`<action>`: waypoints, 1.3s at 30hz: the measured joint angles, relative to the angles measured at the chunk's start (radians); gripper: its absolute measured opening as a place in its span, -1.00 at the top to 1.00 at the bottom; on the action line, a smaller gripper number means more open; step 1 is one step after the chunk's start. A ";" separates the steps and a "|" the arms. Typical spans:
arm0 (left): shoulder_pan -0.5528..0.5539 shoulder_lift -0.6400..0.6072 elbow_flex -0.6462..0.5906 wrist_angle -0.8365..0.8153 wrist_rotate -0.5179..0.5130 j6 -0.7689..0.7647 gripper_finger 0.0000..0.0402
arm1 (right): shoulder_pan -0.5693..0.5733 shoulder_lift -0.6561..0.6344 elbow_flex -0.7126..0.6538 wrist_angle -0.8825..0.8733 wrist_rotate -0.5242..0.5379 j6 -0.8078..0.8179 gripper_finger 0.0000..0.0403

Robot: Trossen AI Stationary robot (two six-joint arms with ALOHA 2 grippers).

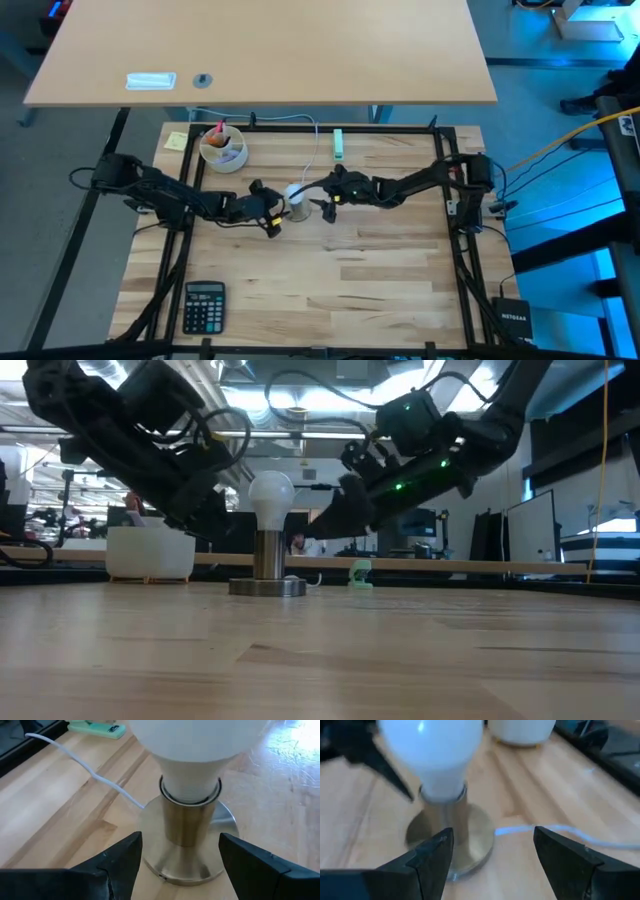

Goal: Screw lightbulb
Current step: Remove the lightbulb from the lamp socket

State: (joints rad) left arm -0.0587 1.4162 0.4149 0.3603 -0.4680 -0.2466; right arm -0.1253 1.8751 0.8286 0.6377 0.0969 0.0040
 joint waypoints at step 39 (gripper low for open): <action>0.090 0.502 0.077 0.646 0.076 0.095 -0.26 | -0.002 0.164 0.139 -0.044 -0.165 0.018 -0.39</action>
State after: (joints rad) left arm 0.0317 1.9186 0.4922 1.0059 -0.3916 -0.1515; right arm -0.1268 2.0392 0.9680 0.5942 -0.0685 0.0223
